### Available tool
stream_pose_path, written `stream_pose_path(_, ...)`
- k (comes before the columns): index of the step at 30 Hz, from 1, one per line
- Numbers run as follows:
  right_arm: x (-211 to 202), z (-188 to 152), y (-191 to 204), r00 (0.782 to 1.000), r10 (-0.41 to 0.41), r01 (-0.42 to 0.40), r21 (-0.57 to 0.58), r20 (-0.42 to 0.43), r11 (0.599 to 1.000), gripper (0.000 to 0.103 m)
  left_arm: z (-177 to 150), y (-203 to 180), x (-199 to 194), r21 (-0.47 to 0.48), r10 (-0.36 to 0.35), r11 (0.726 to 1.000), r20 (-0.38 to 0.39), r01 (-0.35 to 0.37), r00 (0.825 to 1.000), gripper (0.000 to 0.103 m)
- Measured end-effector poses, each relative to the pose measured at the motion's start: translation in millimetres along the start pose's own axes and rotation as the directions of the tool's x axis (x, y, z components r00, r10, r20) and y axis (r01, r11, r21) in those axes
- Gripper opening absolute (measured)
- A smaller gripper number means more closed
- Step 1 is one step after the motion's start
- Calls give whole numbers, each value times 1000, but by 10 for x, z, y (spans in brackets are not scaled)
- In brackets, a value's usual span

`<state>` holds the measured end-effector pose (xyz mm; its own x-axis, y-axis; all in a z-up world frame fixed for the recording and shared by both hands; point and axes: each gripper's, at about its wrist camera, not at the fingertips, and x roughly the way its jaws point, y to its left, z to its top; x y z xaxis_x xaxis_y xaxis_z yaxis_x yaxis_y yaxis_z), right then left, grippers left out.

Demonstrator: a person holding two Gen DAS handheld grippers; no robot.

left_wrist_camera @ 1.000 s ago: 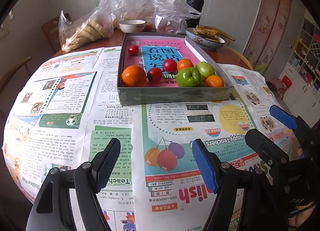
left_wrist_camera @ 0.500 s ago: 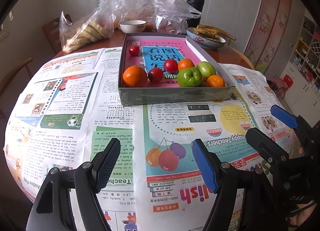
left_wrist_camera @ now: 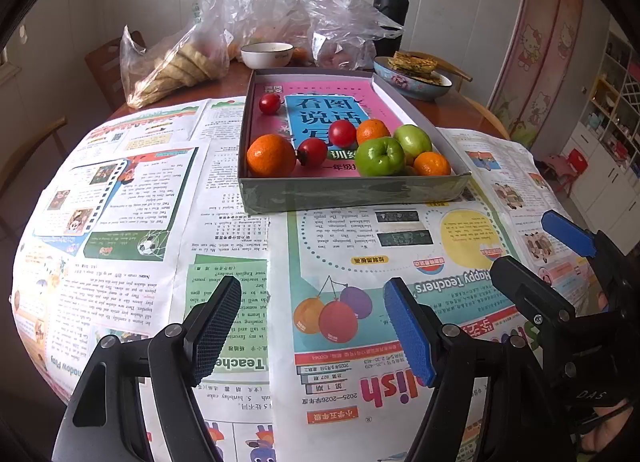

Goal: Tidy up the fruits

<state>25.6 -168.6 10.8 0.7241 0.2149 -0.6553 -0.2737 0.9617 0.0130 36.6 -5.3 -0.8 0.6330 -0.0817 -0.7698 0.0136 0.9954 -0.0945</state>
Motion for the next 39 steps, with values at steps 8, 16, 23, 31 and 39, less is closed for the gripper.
stream_pose_path(8, -7, -3, -4, 1000, -3, 3, 1, -1, 1000, 102, -2, 7, 5, 1, 5, 1000, -3, -5, 1000, 76)
stream_pose_path(16, 6, -7, -2, 1000, -12, 12, -4, -9, 1000, 102, -1, 32, 3, -4, 8, 1000, 1, -8, 1000, 76)
stream_pose_path(23, 20, -11, 5, 1000, -15, 15, -7, -15, 1000, 102, -4, 21, -1, 2, 11, 1000, 0, -11, 1000, 76)
stream_pose_path(31, 20, -9, 3, 1000, -17, 17, -6, -15, 1000, 102, -13, 11, -6, 3, 1, 1000, 2, -1, 1000, 76)
stream_pose_path(39, 31, -6, -11, 1000, -21, 21, -7, -16, 1000, 102, -14, 8, -6, 1, 5, 1000, 3, -5, 1000, 76)
